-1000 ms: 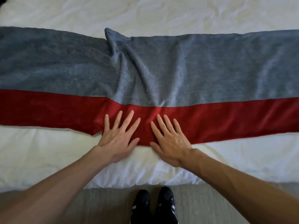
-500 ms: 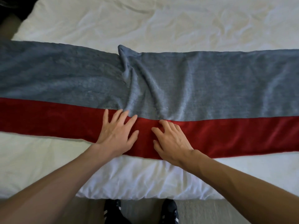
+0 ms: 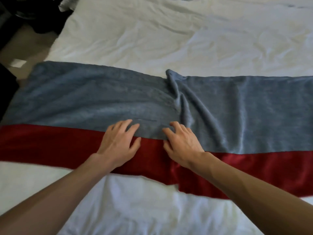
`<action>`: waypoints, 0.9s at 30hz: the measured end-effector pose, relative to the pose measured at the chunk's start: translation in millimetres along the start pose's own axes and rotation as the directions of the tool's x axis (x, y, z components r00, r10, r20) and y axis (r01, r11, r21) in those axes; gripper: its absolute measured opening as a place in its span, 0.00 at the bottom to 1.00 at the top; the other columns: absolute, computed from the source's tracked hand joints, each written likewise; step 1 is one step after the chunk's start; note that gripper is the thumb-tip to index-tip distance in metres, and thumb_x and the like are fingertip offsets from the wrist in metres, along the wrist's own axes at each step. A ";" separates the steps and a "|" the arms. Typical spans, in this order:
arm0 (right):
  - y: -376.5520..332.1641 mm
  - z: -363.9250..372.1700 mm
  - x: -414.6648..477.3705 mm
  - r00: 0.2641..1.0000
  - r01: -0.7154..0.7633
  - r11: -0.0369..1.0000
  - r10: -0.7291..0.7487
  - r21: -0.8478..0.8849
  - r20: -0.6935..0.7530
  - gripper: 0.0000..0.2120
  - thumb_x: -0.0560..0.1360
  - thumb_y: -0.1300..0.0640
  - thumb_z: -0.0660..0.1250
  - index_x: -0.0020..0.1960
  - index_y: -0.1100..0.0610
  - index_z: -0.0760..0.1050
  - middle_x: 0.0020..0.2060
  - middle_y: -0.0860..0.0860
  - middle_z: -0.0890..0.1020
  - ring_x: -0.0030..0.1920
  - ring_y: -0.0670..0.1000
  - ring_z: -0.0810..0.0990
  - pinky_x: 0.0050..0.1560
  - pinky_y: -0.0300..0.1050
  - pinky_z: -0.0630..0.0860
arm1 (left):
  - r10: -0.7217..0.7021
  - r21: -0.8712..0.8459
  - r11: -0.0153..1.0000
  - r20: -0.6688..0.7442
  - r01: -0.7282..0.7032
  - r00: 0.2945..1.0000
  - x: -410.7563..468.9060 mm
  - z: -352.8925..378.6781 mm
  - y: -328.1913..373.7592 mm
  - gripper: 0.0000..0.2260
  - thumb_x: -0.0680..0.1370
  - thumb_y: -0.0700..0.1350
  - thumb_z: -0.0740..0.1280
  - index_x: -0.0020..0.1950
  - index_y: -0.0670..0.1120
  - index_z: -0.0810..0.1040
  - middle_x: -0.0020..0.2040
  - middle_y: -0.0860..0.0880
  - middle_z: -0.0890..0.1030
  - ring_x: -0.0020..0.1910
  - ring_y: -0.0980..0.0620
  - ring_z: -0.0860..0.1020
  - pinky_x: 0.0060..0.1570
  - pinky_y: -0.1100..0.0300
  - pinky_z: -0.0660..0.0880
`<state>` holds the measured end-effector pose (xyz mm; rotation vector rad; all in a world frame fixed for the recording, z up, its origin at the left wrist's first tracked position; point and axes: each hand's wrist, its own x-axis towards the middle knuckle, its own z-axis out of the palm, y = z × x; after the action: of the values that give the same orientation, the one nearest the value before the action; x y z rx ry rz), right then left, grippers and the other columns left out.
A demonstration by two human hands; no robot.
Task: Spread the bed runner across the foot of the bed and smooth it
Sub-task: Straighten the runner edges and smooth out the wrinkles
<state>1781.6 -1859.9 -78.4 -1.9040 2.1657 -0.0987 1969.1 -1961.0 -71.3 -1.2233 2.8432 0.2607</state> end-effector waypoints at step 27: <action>8.5 -27.9 187.0 0.995 0.039 0.999 -0.039 0.002 0.096 0.12 0.79 0.54 0.56 0.60 0.57 0.66 0.56 0.56 0.69 0.44 0.58 0.76 0.35 0.50 0.69 | 0.026 0.141 0.989 0.140 -0.046 0.990 200.7 -19.4 -115.9 0.18 0.81 0.49 0.54 0.72 0.49 0.64 0.72 0.44 0.63 0.61 0.40 0.72 0.59 0.46 0.67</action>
<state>1746.2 -2045.8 -80.6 -1.9108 2.0667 -0.0140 1915.3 -2186.6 -88.2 -1.0835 2.7142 0.1331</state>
